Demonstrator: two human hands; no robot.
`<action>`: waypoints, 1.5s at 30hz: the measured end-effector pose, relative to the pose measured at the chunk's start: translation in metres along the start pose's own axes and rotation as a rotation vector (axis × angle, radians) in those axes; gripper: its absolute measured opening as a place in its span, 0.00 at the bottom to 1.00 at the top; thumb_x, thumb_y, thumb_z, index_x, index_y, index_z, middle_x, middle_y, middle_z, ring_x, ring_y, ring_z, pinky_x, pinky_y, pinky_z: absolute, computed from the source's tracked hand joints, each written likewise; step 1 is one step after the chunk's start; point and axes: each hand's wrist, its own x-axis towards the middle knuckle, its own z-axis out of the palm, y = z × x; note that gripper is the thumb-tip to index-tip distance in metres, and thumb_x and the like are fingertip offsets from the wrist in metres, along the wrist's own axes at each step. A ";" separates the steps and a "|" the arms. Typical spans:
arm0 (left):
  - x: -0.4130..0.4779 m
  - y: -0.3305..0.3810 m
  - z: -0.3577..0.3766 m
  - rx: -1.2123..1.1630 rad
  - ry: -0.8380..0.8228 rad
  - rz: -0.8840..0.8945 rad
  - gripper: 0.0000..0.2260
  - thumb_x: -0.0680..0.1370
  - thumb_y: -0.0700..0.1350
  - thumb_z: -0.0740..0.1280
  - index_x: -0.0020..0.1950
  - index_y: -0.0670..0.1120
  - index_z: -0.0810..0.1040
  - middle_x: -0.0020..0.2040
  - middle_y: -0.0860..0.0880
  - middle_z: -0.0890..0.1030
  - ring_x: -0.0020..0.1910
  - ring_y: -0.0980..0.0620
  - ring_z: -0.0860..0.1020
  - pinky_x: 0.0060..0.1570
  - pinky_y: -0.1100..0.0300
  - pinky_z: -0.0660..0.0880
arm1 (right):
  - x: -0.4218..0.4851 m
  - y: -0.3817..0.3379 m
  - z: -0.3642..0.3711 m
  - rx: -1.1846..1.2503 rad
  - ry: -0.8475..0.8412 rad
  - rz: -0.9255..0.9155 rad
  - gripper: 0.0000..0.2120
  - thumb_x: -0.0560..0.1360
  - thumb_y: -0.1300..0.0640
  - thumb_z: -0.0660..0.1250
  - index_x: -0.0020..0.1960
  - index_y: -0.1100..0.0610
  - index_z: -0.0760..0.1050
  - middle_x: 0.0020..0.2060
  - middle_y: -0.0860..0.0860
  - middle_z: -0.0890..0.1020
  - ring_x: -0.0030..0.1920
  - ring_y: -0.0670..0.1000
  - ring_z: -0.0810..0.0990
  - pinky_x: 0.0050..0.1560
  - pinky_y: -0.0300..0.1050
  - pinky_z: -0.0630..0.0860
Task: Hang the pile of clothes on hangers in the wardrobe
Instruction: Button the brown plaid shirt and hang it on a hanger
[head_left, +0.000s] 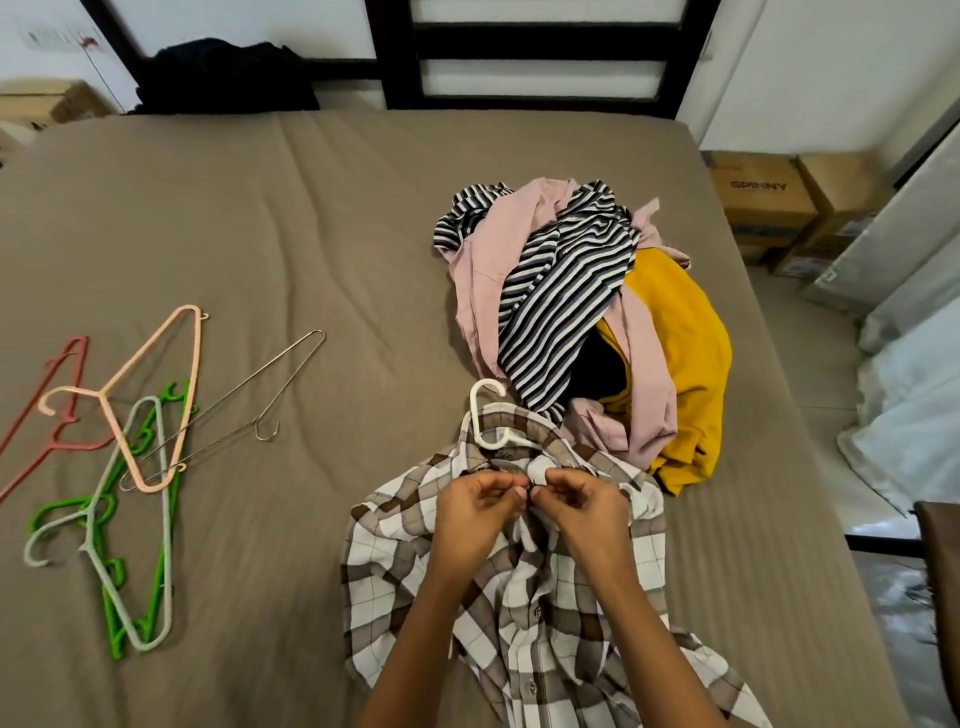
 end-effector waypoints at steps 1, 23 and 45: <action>-0.001 0.000 0.000 0.000 -0.001 0.001 0.07 0.75 0.36 0.68 0.46 0.47 0.82 0.41 0.49 0.85 0.39 0.56 0.83 0.42 0.65 0.77 | -0.001 -0.001 0.000 0.008 -0.004 0.002 0.11 0.69 0.63 0.74 0.51 0.61 0.82 0.37 0.42 0.80 0.37 0.33 0.79 0.39 0.26 0.73; -0.016 0.002 0.001 0.386 0.123 0.045 0.06 0.72 0.37 0.69 0.47 0.46 0.82 0.38 0.51 0.82 0.34 0.63 0.78 0.34 0.76 0.71 | -0.024 0.006 0.002 0.218 -0.103 0.123 0.07 0.72 0.68 0.69 0.42 0.59 0.83 0.37 0.55 0.85 0.38 0.52 0.83 0.43 0.45 0.81; -0.008 -0.032 0.016 0.119 0.216 -0.118 0.08 0.78 0.37 0.64 0.50 0.45 0.65 0.37 0.49 0.77 0.35 0.51 0.75 0.35 0.57 0.74 | -0.033 0.014 0.032 0.078 0.076 0.097 0.05 0.73 0.64 0.67 0.39 0.60 0.78 0.30 0.51 0.80 0.29 0.47 0.75 0.29 0.39 0.72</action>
